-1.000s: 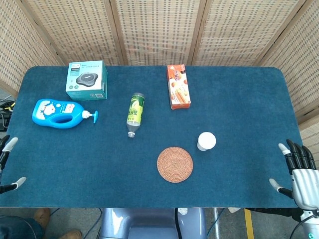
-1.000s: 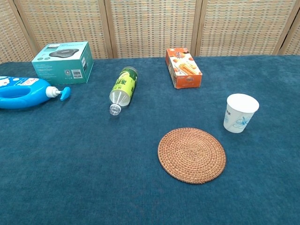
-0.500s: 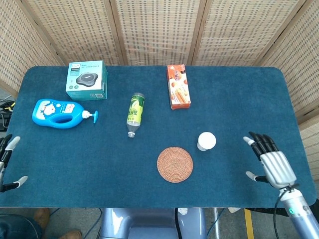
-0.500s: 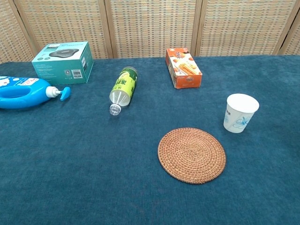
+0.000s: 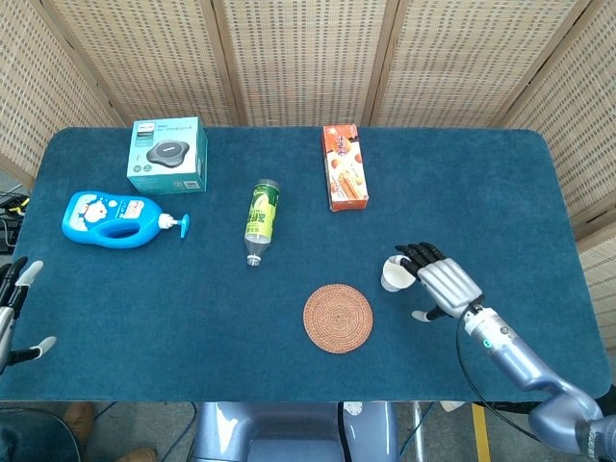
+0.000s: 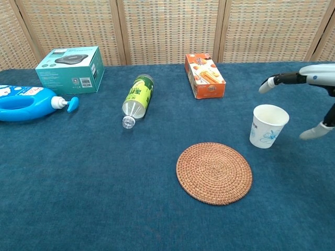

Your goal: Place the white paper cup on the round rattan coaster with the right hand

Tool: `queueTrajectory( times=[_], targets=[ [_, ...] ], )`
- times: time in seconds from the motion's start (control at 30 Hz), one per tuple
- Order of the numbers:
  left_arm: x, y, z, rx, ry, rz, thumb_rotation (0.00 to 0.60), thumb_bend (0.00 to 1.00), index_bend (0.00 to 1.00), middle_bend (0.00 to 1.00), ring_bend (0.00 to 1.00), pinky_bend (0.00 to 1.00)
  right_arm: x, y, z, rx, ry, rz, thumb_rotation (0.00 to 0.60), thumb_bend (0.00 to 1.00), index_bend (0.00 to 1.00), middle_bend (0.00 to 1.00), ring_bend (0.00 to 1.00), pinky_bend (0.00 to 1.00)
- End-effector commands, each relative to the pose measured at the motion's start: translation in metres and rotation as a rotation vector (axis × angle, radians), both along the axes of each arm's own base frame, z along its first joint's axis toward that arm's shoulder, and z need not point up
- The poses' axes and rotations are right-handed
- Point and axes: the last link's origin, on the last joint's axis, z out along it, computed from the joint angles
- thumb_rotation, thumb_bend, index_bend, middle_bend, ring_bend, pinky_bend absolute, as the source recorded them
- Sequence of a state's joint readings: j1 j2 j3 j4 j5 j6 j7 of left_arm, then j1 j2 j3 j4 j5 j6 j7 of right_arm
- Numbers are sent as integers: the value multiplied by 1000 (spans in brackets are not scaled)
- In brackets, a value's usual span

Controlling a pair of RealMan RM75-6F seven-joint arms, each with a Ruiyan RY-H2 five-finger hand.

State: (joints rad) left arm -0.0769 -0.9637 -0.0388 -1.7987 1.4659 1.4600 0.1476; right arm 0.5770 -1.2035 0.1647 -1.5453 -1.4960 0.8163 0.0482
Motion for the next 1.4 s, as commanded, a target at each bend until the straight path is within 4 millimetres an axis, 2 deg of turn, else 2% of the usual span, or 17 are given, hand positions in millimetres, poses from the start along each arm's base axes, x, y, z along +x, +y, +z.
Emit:
queueTrajectory(
  times=[0.03,0.2,0.3,0.4,0.47,0.53,0.67,0.83,1.13,1.4],
  targets=[
    [0,1,-1,-4,2,2,600,0,0,0,0,0,3,-15,-16,5,50,-4,600,0,127,54,0,4],
    [0,0,-2,-5,6,3,600,0,0,0,0,0,6,-28,-28,-18,74,-19,600,0,144,75,0,31],
    [0,0,-3,-8,9,4,600,0,0,0,0,0,4,-35,-33,-35,95,-33,600,0,167,108,32,97],
    [0,1,-4,-9,9,7,600,0,0,0,0,0,1,-41,-36,-53,109,-56,600,0,216,202,148,248],
    [0,1,-4,-9,9,8,600,0,0,0,0,0,-1,-44,-37,-69,107,-66,600,2,297,319,300,382],
    [-1,2,-4,-10,10,10,600,0,0,0,0,0,-1,-46,-40,-96,95,-73,600,16,373,403,413,437],
    [-1,3,-4,-14,11,13,600,0,0,0,0,0,-4,-47,-45,-104,85,-91,600,85,441,492,502,444],
    [-2,3,-4,-14,9,17,600,0,0,0,0,0,5,-46,-43,-137,40,-51,600,112,454,510,512,444],
    [-2,4,-6,-23,11,18,600,0,0,0,0,0,50,-23,-29,-76,-58,123,600,115,465,512,506,444],
    [-1,4,-6,-24,8,17,600,0,0,0,0,0,88,-3,-45,48,-56,232,600,115,465,512,506,444]
  ],
)
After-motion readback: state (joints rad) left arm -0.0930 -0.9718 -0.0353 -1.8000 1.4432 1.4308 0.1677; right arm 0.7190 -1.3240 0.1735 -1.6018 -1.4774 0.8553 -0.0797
